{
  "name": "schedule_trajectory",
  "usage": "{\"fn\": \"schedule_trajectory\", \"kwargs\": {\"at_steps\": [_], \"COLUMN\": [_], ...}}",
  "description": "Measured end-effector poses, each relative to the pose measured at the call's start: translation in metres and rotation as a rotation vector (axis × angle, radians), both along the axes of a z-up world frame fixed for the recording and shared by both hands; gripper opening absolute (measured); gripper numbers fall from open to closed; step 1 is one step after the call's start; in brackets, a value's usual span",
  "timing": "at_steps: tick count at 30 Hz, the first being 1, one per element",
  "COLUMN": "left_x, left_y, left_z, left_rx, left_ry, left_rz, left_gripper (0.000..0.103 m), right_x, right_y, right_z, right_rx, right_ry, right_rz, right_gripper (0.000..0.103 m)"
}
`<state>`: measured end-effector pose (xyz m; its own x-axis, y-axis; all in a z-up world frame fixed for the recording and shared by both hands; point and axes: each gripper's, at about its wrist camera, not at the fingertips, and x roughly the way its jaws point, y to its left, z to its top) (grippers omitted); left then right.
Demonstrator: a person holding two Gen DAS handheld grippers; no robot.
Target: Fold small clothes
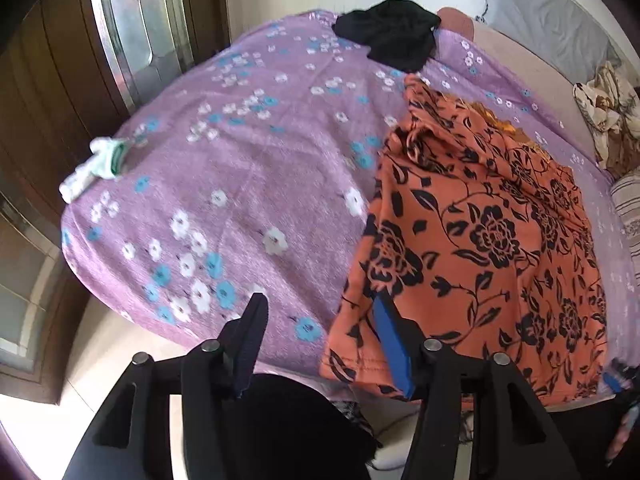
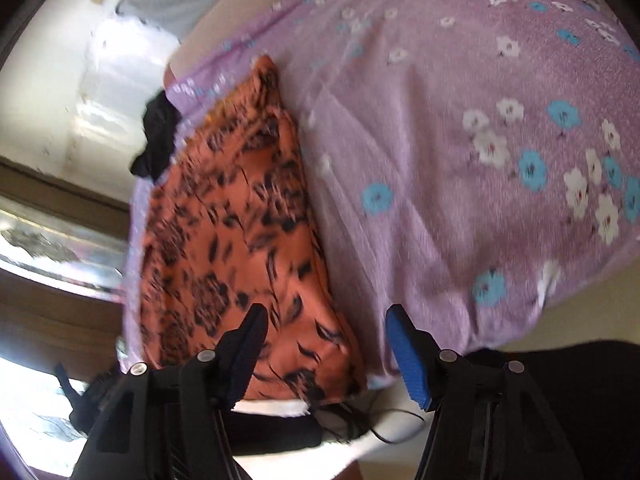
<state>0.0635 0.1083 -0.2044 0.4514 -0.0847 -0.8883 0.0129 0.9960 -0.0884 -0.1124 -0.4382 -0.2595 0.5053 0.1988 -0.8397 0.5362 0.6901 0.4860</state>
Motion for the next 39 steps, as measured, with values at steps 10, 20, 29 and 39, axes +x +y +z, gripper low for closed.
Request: {"fn": "schedule_trajectory", "kwargs": {"at_steps": [10, 20, 29, 39], "left_x": [-0.005, -0.008, 0.004, 0.015], "left_y": [0.001, 0.015, -0.009, -0.025], "left_z": [-0.009, -0.018, -0.03, -0.067], "left_rx": [0.002, 0.034, 0.004, -0.037], "left_ry": [0.04, 0.072, 0.101, 0.226], "left_rz": [-0.006, 0.008, -0.047, -0.073], "left_gripper": [0.071, 0.043, 0.083, 0.025], "right_x": [0.004, -0.01, -0.006, 0.003], "right_y": [0.026, 0.038, 0.032, 0.039], "right_z": [-0.021, -0.012, -0.023, -0.023], "right_rx": [-0.006, -0.062, 0.04, 0.009], "right_ry": [0.161, 0.101, 0.118, 0.113], "right_rz": [-0.048, -0.015, -0.054, -0.032], "right_gripper": [0.064, 0.01, 0.014, 0.014]}}
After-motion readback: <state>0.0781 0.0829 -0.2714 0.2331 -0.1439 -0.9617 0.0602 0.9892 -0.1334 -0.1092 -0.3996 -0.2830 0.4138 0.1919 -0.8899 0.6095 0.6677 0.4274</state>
